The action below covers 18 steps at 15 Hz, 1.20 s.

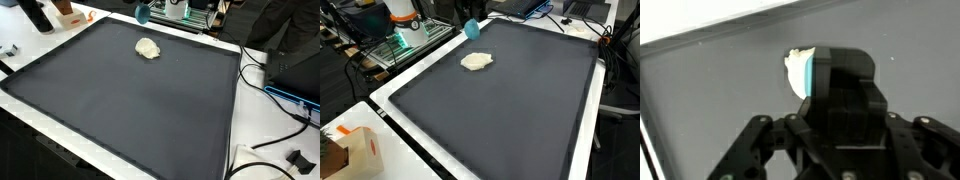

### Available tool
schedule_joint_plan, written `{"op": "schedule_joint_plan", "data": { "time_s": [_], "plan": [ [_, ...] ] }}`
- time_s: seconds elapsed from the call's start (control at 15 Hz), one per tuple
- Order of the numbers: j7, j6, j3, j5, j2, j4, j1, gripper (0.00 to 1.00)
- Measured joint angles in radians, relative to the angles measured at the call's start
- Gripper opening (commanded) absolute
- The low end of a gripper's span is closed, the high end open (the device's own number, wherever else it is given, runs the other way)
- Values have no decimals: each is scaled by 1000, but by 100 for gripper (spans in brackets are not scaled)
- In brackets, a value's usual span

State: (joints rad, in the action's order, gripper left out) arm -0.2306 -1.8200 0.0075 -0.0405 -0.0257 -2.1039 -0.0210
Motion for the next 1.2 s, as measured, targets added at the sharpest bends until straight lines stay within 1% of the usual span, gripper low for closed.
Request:
{"op": "schedule_joint_plan", "data": {
  "time_s": [0.2, 0.4, 0.8, 1.0, 1.2],
  "plan": [
    [-110, -13, 23, 164, 11, -3, 20, 25],
    [-247, -13, 43, 319, 31, -5, 42, 25],
    [-556, -5, 48, 597, 98, -17, 71, 25],
    [-688, 24, 48, 693, 138, -18, 81, 25],
    [-776, 59, 46, 730, 182, -18, 85, 25]
  ]
}}
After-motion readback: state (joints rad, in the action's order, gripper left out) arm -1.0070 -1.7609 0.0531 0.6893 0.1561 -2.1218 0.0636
